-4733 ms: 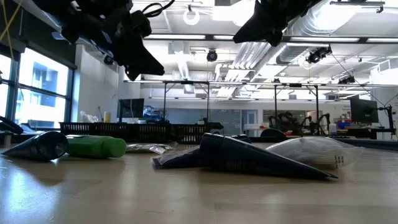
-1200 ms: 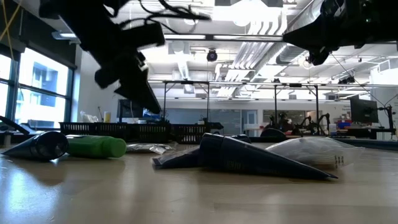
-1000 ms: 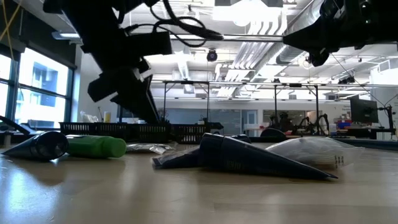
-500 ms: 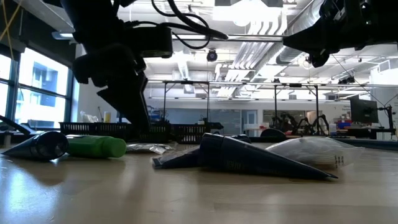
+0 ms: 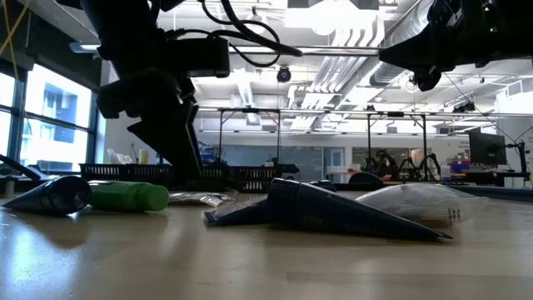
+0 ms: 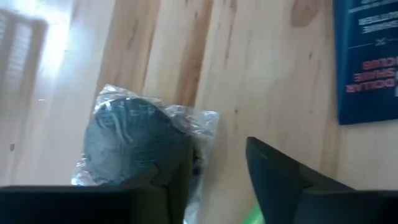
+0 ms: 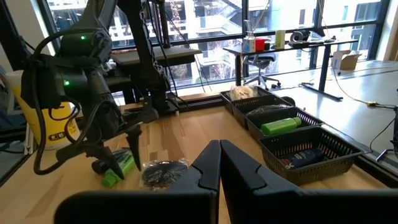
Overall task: Pick & Place Travel size toiletries
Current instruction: Put the hairbrush into the middle left black bin
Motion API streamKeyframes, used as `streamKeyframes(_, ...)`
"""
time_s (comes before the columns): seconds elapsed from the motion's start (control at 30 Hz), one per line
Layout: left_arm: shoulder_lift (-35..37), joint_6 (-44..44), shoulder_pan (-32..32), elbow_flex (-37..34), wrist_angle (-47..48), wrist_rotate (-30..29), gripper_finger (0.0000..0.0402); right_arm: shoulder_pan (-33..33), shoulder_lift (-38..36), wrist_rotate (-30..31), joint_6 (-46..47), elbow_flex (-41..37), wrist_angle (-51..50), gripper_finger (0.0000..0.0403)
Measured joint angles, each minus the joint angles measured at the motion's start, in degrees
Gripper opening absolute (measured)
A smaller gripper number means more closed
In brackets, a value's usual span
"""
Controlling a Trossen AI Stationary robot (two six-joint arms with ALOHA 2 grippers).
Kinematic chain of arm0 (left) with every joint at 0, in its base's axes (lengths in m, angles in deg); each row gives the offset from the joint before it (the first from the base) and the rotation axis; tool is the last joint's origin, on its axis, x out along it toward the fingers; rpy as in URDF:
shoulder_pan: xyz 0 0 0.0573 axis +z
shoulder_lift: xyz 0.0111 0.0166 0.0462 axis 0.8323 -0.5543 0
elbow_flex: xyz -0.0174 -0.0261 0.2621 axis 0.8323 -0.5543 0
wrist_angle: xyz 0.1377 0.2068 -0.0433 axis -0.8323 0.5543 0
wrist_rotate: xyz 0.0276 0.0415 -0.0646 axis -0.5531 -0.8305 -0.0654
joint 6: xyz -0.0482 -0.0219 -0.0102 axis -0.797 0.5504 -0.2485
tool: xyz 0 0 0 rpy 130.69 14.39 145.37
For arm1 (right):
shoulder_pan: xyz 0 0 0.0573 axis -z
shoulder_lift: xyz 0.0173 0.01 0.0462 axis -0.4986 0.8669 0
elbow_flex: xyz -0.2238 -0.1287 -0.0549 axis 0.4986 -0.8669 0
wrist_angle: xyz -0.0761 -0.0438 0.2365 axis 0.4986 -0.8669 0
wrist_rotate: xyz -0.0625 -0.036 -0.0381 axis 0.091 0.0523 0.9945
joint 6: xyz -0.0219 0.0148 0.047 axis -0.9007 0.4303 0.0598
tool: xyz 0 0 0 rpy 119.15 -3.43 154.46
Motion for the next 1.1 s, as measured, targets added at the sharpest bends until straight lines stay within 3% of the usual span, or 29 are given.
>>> streamKeyframes(0.17, -2.29, -0.02, 0.02, -0.19, 1.47, -3.27, 0.0184, 0.0, 0.0, -0.01, -0.02, 0.02, -0.02, 0.0002)
streamKeyframes(0.4, -7.82, -1.29, -0.12, 0.17, 1.48, -4.61, 0.0186, 0.0, 0.02, 0.0, -0.02, 0.07, -0.1, 0.0002)
streamKeyframes(0.63, -8.17, -4.77, -0.13, 0.05, 2.18, -11.12, 0.0187, 0.0, 0.02, 0.0, -0.19, 0.07, -0.02, 0.0002)
streamKeyframes(0.73, -8.17, -4.78, 0.48, 0.01, 2.32, -10.23, 0.0185, 0.0, 0.02, 0.0, -0.19, 0.05, -0.02, 0.0002)
streamKeyframes(0.87, -8.13, -7.93, 2.3, -0.24, 2.81, -5.33, 0.016, 0.0, 0.02, 0.0, -0.22, 0.07, -0.02, 0.0002)
streamKeyframes(1.1, -8.24, -8.88, 3.62, -0.33, 3.02, -4.85, 0.0058, 0.0, 0.02, 0.0, -0.22, 0.07, -0.02, 0.0002)
